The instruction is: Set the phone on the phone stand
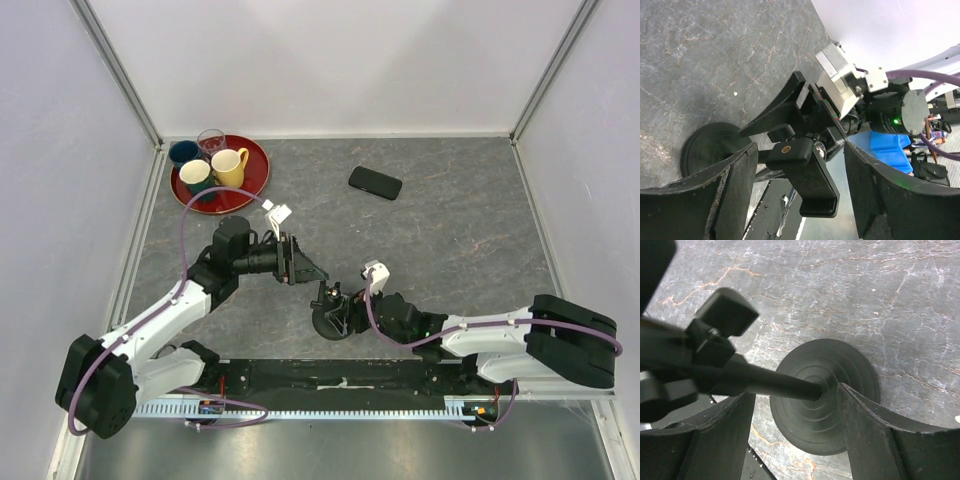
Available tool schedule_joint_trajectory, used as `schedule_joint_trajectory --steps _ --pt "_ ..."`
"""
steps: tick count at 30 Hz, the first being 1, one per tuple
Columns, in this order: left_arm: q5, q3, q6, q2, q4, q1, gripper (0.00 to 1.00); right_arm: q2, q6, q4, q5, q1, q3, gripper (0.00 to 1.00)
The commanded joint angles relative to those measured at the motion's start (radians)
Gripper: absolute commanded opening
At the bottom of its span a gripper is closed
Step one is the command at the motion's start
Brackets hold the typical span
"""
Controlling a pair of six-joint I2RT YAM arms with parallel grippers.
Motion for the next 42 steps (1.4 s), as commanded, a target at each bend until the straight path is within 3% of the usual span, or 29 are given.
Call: schedule_joint_trajectory --steps 1,7,17,23,35,39,42 --pt "0.016 -0.022 -0.045 -0.063 0.034 -0.014 0.73 0.040 0.027 0.118 -0.023 -0.044 0.010 0.70" --pt "-0.017 -0.055 -0.058 -0.152 -0.010 -0.015 0.64 0.097 -0.048 0.152 -0.130 -0.131 0.031 0.61" --pt "-0.078 -0.130 -0.105 -0.316 -0.076 -0.017 0.57 0.186 -0.179 0.068 -0.262 -0.276 0.145 0.60" --pt "-0.147 -0.127 -0.076 -0.423 -0.185 -0.017 0.70 0.254 -0.200 -0.019 -0.258 -0.294 0.229 0.66" --pt "-0.167 -0.068 -0.033 -0.385 -0.182 -0.017 0.82 0.034 -0.105 -0.155 -0.193 -0.297 0.122 0.82" --pt "-0.187 -0.003 0.046 -0.318 -0.225 -0.017 0.90 -0.067 -0.059 -0.135 -0.289 -0.297 0.056 0.84" --pt "-0.188 0.099 0.157 -0.221 -0.338 -0.015 0.92 -0.137 -0.093 -0.154 -0.408 -0.288 0.017 0.92"
